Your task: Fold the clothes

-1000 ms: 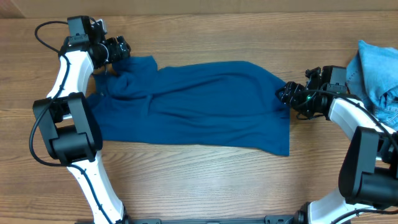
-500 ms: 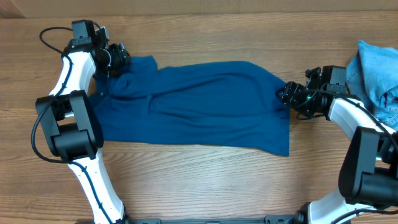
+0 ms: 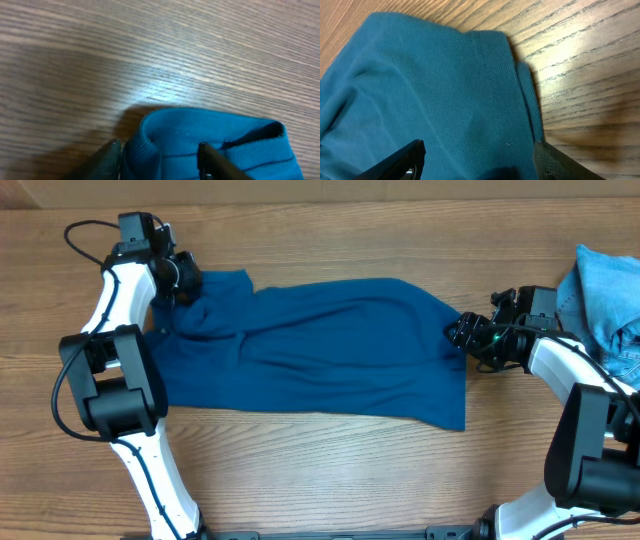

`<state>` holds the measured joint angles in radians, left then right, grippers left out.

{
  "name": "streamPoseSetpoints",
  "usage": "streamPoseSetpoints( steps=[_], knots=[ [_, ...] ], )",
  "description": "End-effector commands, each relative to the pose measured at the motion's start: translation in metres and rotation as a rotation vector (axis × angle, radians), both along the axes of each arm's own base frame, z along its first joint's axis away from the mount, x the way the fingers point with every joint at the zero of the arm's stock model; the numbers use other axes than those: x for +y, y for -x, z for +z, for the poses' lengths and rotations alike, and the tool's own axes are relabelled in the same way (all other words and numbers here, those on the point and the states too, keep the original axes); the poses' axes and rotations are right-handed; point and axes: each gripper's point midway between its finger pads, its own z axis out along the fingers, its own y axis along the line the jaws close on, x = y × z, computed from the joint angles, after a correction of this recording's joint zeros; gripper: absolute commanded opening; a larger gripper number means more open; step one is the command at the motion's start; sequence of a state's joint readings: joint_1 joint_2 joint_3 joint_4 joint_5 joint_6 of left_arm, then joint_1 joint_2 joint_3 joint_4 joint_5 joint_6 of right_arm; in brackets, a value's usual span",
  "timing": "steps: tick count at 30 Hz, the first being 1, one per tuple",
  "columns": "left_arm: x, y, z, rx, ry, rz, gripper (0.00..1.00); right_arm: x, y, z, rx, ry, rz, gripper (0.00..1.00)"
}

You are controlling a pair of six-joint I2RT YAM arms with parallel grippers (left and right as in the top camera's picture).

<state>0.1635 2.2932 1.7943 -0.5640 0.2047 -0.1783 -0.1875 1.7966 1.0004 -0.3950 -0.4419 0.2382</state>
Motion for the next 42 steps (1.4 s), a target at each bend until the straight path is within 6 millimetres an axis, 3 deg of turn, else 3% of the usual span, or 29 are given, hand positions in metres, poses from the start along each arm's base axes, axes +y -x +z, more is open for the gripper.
streamPoseSetpoints(
  steps=[1,6,11,15,21,26,31,42],
  knots=[
    [-0.013,-0.005,-0.017,0.02,-0.004,-0.033,0.51,0.0,-0.004,0.006,-0.015,-0.005,0.001,0.73],
    [-0.015,-0.009,-0.017,0.004,-0.008,-0.036,0.41,0.0,-0.003,0.006,-0.014,-0.005,0.001,0.73],
    [-0.013,-0.01,-0.016,-0.004,-0.006,-0.034,0.22,0.0,-0.003,0.006,-0.013,-0.005,0.001,0.73],
    [-0.012,-0.022,-0.004,-0.046,0.0,-0.015,0.12,0.0,-0.003,0.006,-0.013,-0.005,0.001,0.73],
    [-0.016,-0.064,0.055,-0.232,0.061,0.004,0.1,0.0,-0.003,0.006,-0.012,-0.005,0.001,0.73],
    [-0.013,-0.084,0.1,-0.341,0.052,0.006,0.09,0.0,-0.003,0.006,-0.013,-0.005,0.002,0.73],
    [-0.025,-0.091,0.126,-0.399,0.102,-0.047,0.09,-0.001,-0.004,0.005,-0.014,0.002,-0.001,0.73],
    [-0.038,-0.084,0.161,-0.393,0.168,-0.095,0.09,-0.005,-0.009,0.007,-0.038,0.014,-0.008,0.78]
  ],
)
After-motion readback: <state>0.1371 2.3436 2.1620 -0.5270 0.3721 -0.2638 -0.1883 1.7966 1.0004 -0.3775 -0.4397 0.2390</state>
